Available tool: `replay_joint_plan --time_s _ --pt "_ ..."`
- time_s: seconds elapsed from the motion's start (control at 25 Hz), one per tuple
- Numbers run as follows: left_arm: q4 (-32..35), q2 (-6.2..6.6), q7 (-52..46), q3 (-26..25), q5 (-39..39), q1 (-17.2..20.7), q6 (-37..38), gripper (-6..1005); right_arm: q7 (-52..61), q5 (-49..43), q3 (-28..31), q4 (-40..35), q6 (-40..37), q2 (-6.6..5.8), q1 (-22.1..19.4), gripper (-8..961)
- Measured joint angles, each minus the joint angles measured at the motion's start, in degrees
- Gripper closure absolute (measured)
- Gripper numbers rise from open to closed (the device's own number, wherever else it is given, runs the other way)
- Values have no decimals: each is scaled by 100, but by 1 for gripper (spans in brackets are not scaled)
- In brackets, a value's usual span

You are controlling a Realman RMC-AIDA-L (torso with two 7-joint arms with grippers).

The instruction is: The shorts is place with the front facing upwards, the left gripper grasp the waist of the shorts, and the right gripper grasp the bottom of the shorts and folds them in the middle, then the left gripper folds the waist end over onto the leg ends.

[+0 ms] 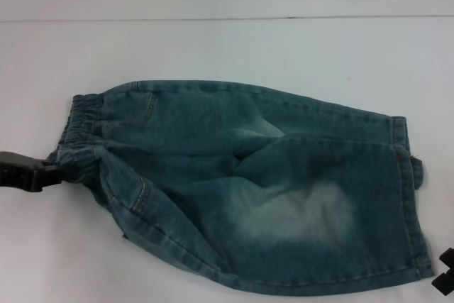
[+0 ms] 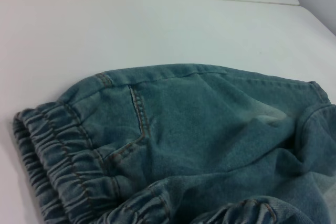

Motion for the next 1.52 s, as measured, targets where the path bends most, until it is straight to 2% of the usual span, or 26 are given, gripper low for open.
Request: replay_joint_plan --time_s 0.48,1.0,1.08,1.12,1.2,1.36,1.52 --pt "-58 -29 38 0 0 57 -4 951 -60 107 73 131 472 173 56 408" --pt "-58 -44 38 0 -43 93 9 946 -171 252 70 360 617 131 20 818" --pt "-58 -41 24 1 -44 92 10 945 -192 260 93 365 625 126 20 858" --pt "-88 2 -53 -24 -45 78 20 945 -198 269 115 365 627 126 19 878" --pt "-109 36 -124 -68 -47 61 32 944 -238 299 257 356 632 122 10 918" --pt "-130 136 -359 -270 -58 6 17 943 -362 433 950 362 795 56 -33 917" --pt "-174 175 -615 -365 -62 -16 -290 941 -638 1166 1737 539 993 -12 -239 917"
